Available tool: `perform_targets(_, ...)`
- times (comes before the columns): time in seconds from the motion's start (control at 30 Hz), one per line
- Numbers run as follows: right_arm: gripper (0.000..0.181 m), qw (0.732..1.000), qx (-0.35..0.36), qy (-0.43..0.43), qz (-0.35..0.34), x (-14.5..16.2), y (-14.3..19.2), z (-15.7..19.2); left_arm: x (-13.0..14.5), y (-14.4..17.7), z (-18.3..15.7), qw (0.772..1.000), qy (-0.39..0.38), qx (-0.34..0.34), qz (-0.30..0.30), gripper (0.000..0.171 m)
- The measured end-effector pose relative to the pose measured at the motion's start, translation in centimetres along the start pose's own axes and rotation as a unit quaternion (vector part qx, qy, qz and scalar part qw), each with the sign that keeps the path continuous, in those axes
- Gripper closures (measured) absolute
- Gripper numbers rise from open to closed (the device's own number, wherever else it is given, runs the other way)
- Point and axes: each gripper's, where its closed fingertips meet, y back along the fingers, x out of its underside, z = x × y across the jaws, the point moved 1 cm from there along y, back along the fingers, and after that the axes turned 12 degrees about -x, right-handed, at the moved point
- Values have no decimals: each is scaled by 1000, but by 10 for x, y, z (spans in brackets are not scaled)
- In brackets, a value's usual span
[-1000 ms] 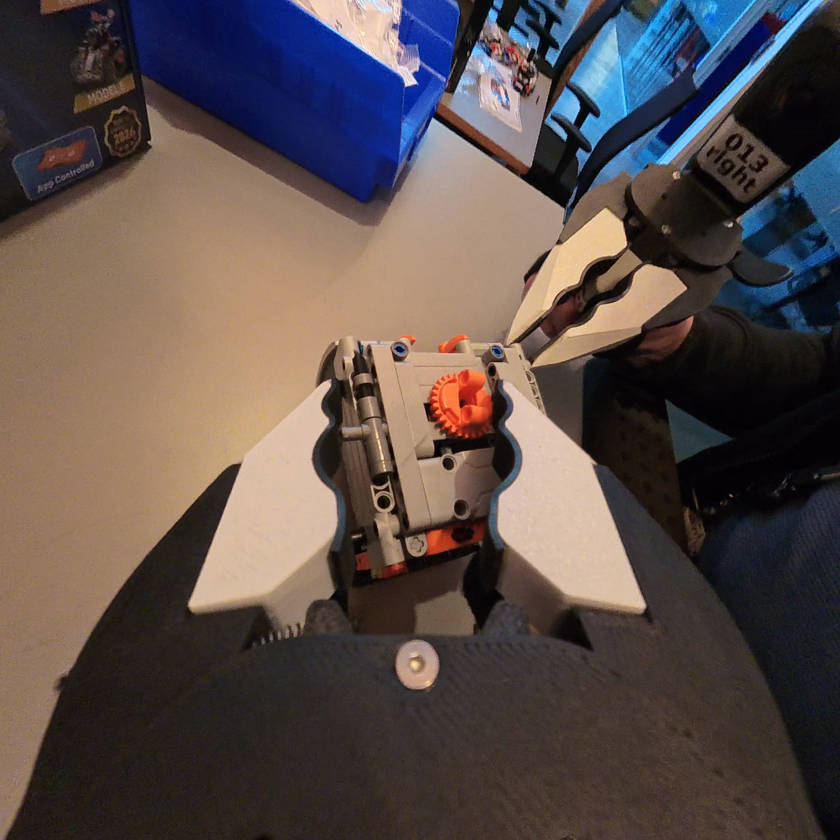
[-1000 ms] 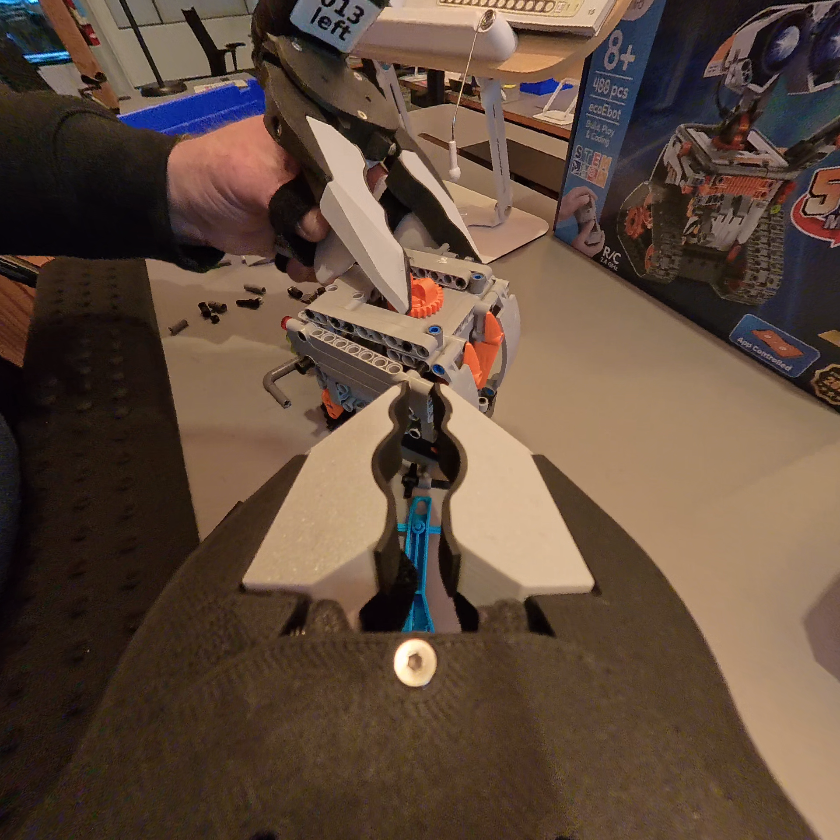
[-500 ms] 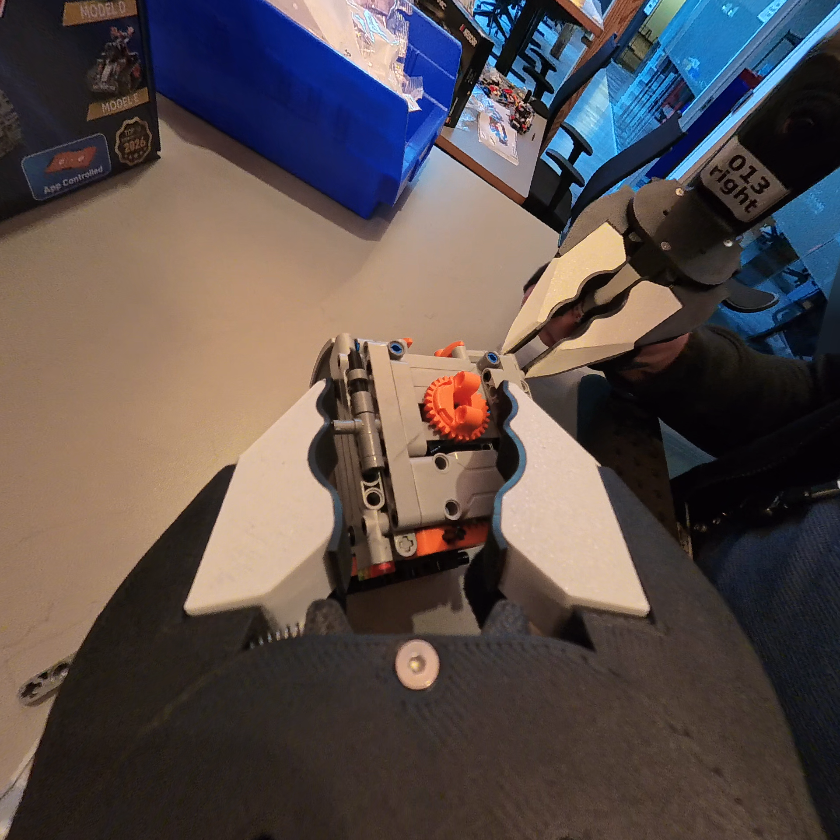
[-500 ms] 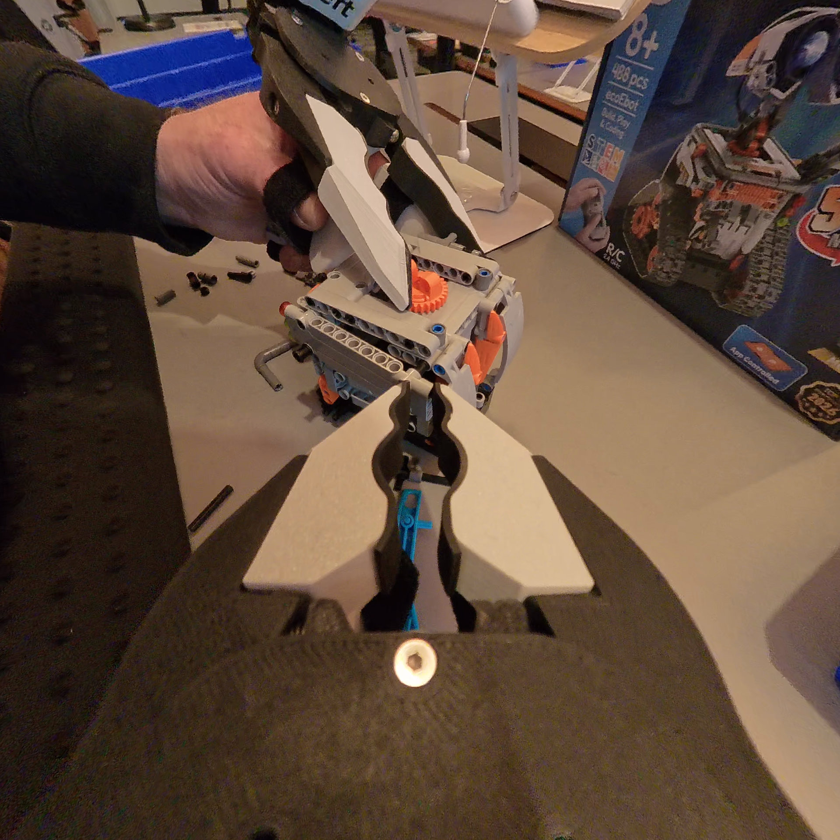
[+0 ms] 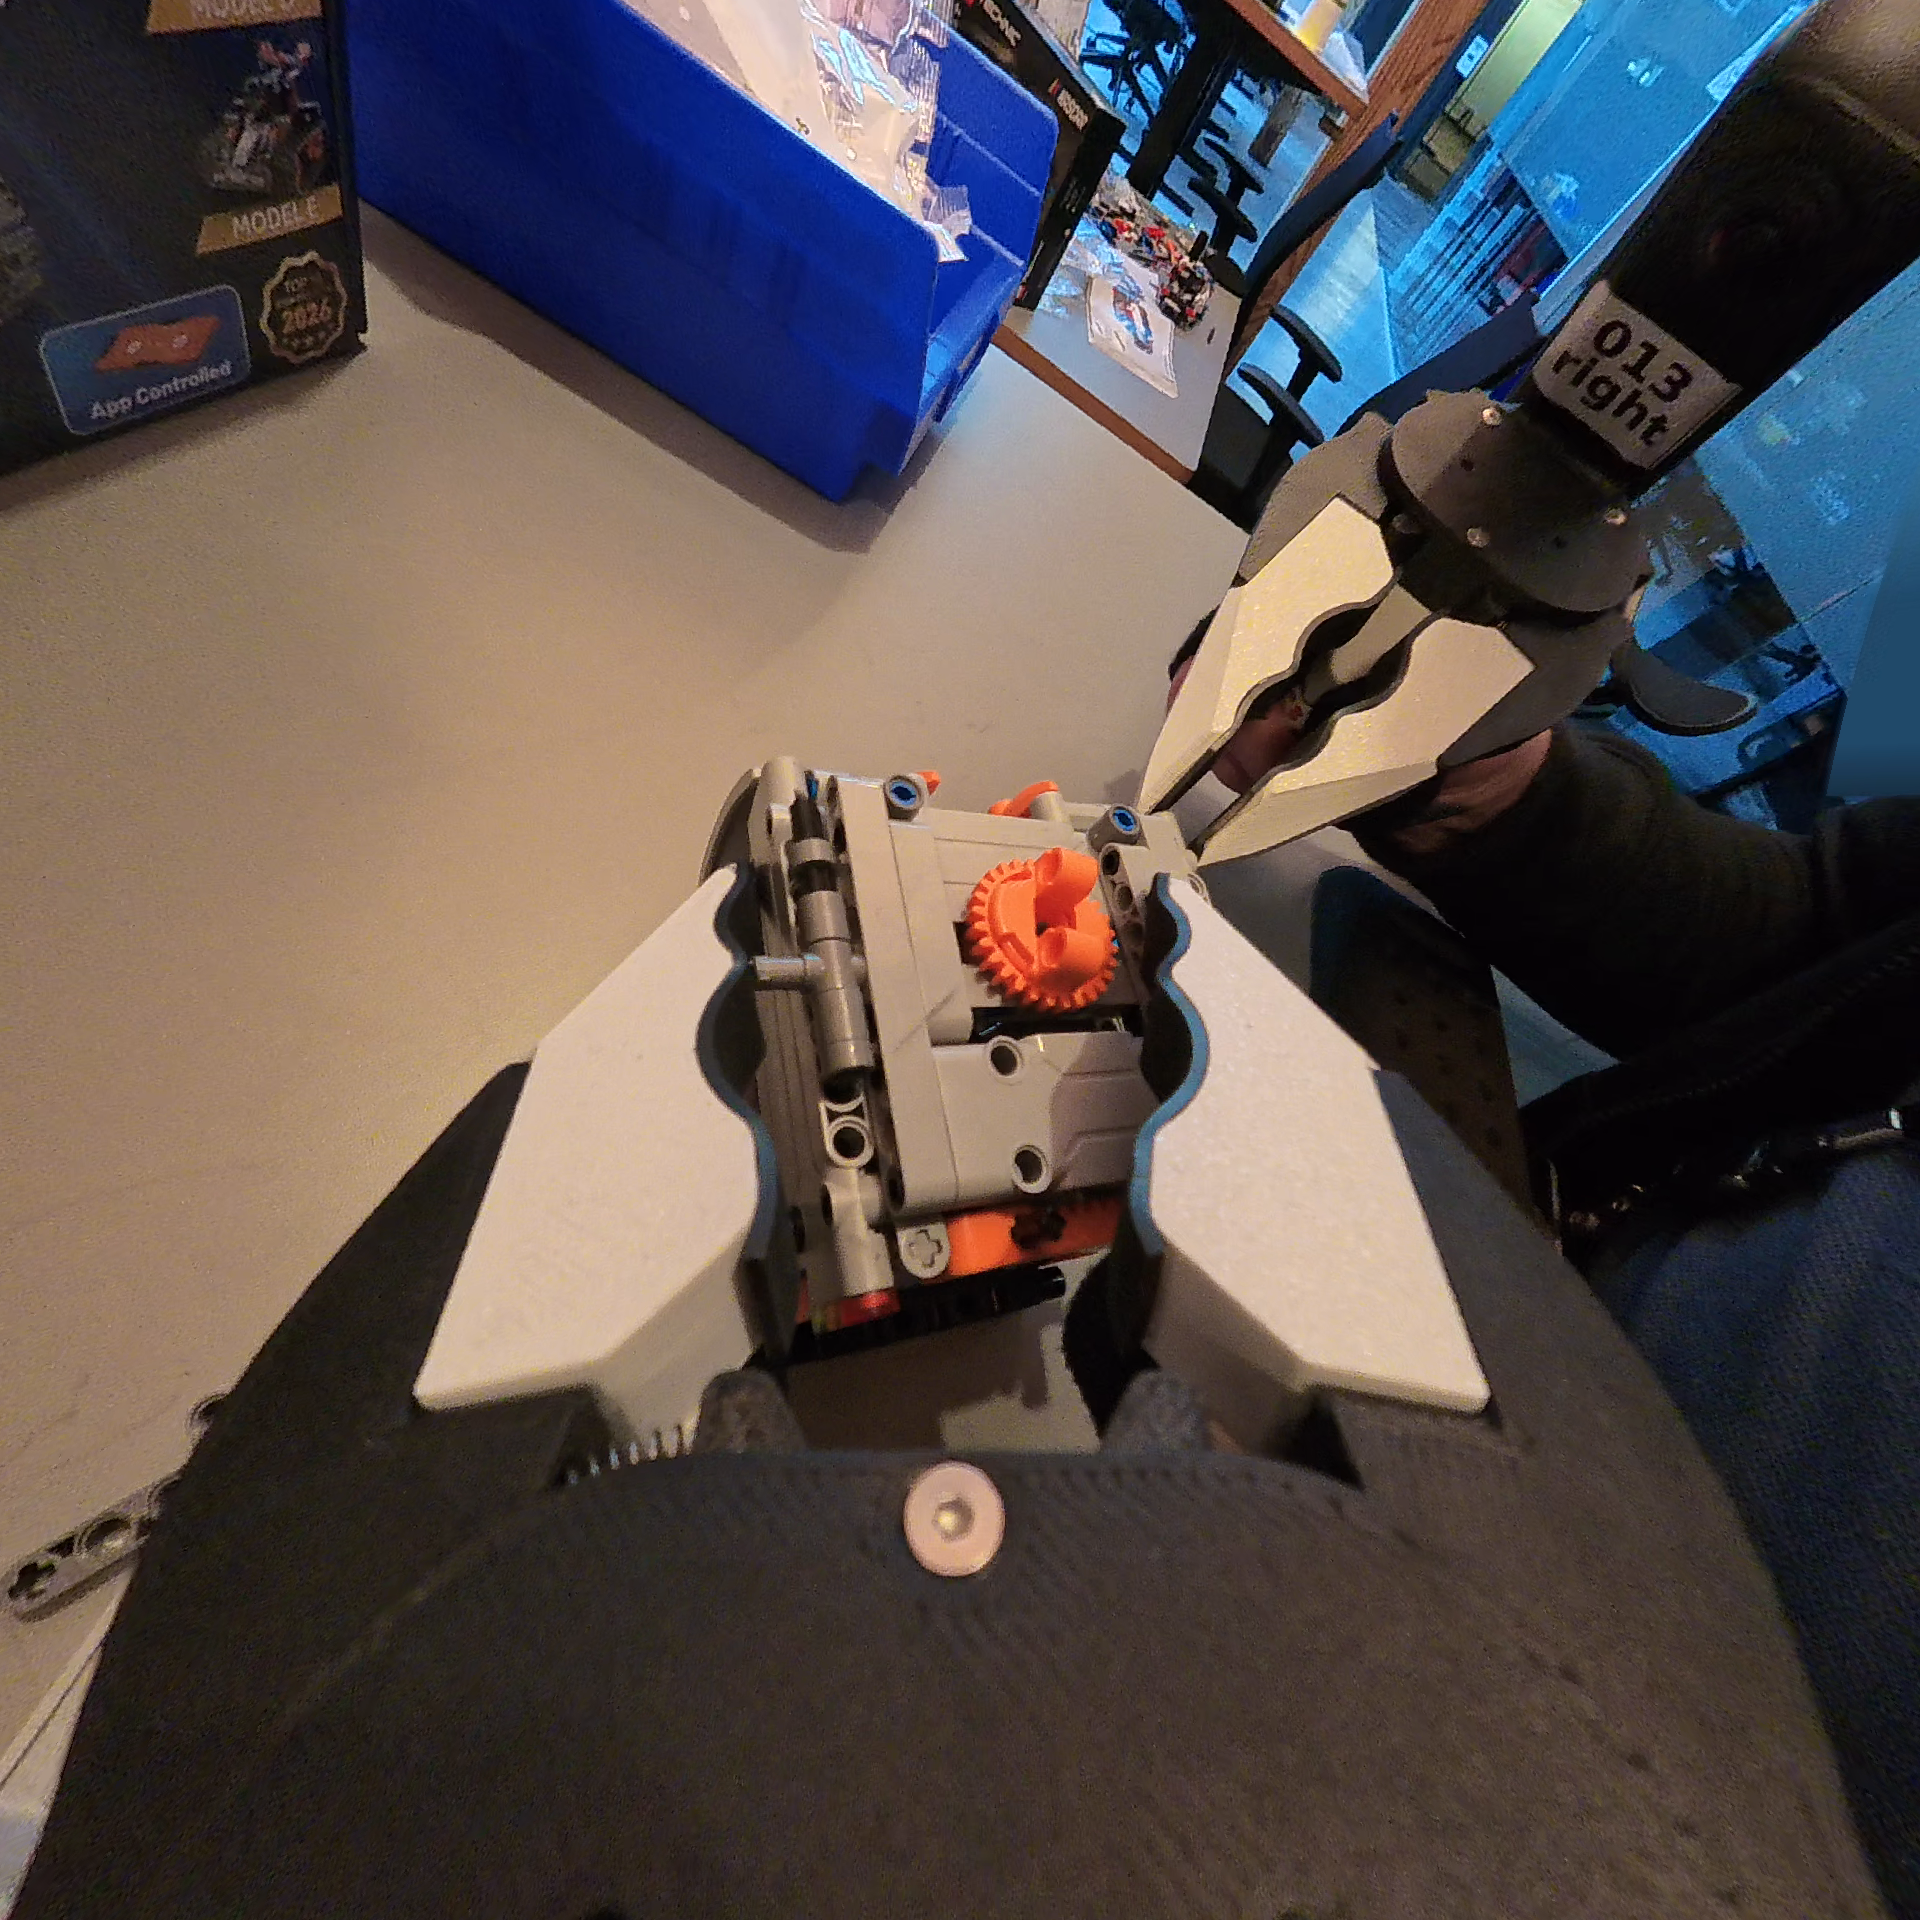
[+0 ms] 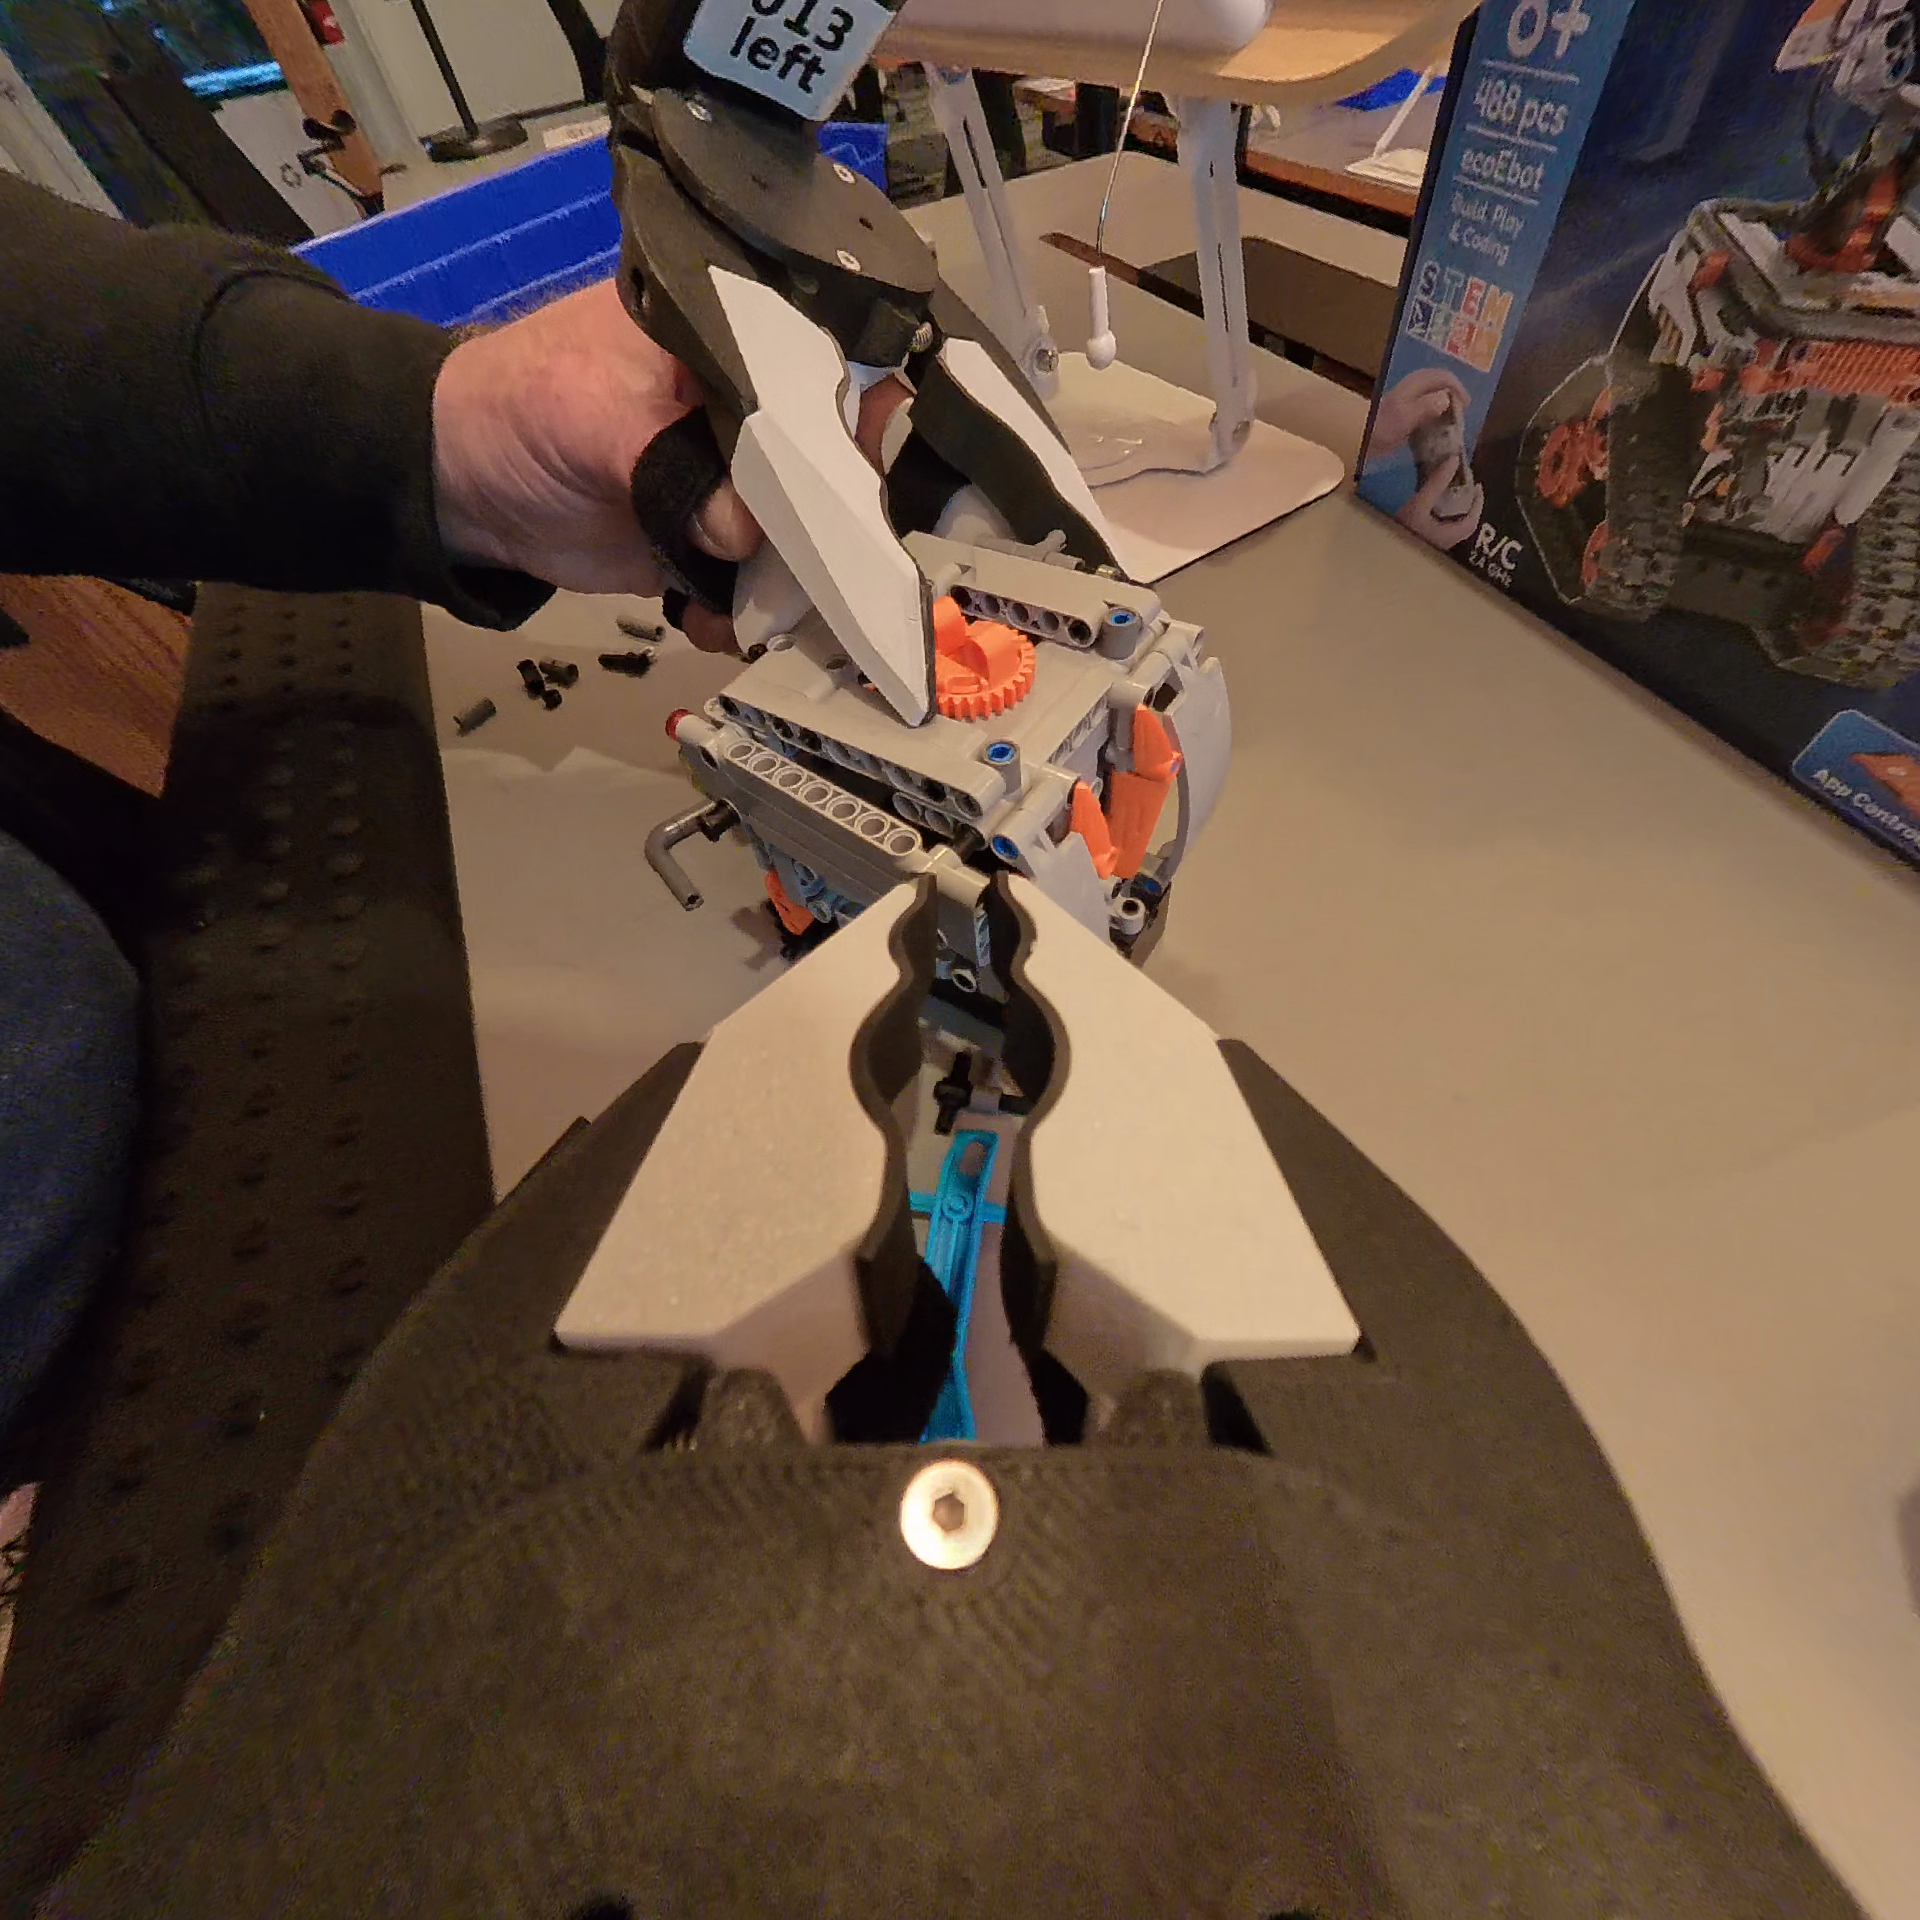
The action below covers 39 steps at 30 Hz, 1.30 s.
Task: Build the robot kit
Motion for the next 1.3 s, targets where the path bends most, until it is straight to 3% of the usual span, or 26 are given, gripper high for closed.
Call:
perform_targets(0.13,174,1000,-13,-12,-7,0,1,0,0,0,0,1000,-3,-3,-1,100)
perform_targets(0.27,175,999,27,26,13,1,1,5,1,1,0,1000,1,2,1,101)
perform_targets(0.73,175,995,3,-94,-40,7,3,7,5,0,-4,1000,13,13,-1,100)
perform_targets(1.3,173,995,61,84,-7,2,2,8,6,0,-3,999,18,25,14,99)
